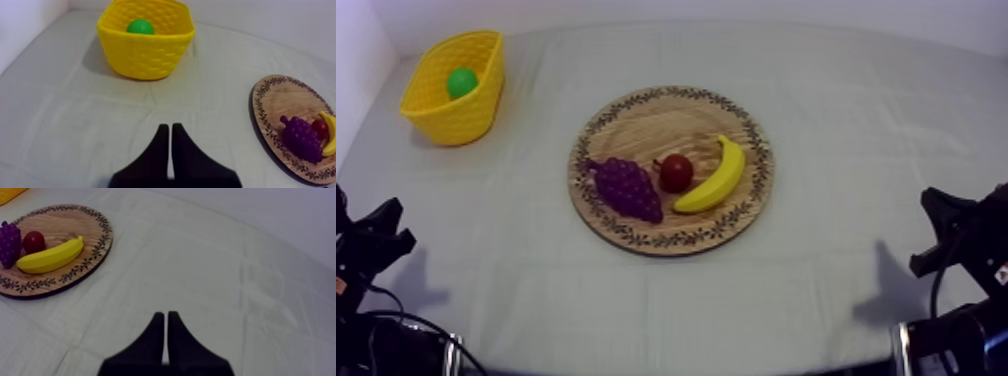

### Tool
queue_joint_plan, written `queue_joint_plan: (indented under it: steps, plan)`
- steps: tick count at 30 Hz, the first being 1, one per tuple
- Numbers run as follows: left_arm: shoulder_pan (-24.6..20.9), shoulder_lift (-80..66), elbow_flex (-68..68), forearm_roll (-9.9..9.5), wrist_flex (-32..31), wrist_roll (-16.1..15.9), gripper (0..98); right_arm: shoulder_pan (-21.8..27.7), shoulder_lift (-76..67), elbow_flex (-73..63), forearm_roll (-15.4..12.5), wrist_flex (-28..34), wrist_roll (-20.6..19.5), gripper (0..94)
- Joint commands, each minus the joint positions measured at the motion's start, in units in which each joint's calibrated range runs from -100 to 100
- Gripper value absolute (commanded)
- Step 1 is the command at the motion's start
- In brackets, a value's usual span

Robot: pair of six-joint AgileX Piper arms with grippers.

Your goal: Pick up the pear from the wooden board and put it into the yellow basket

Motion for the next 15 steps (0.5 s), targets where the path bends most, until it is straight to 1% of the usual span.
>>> queue_joint_plan:
  steps: [1, 4, 6, 9, 12, 15]
  plan:
    - [0.0, -0.1, 0.1, -0.06, 0.3, -0.6, 0.4, 0.0, 0.0, 0.0, 0.0, 0.0, 0.0, 0.4]
    - [0.0, -0.2, 0.5, -0.09, -0.6, -2.7, 0.2, 0.0, 0.0, 0.0, 0.0, 0.0, 0.0, 0.4]
    - [0.0, -0.2, 1.4, -0.10, -3.4, -2.7, 0.1, 0.0, 0.0, 0.0, 0.0, 0.0, 0.0, 0.4]
    - [0.0, -0.2, 2.2, -0.10, -6.1, -0.7, 0.1, 0.0, 0.0, 0.0, 0.0, 0.0, 0.0, 0.4]
    - [0.0, -0.2, 2.5, -0.10, -7.1, 1.8, 0.1, 0.0, 0.0, 0.0, 0.0, 0.0, 0.0, 0.4]
    - [0.0, -0.2, 2.6, -0.11, -7.4, 3.2, 0.1, 0.0, 0.0, 0.0, 0.0, 0.0, 0.0, 0.4]
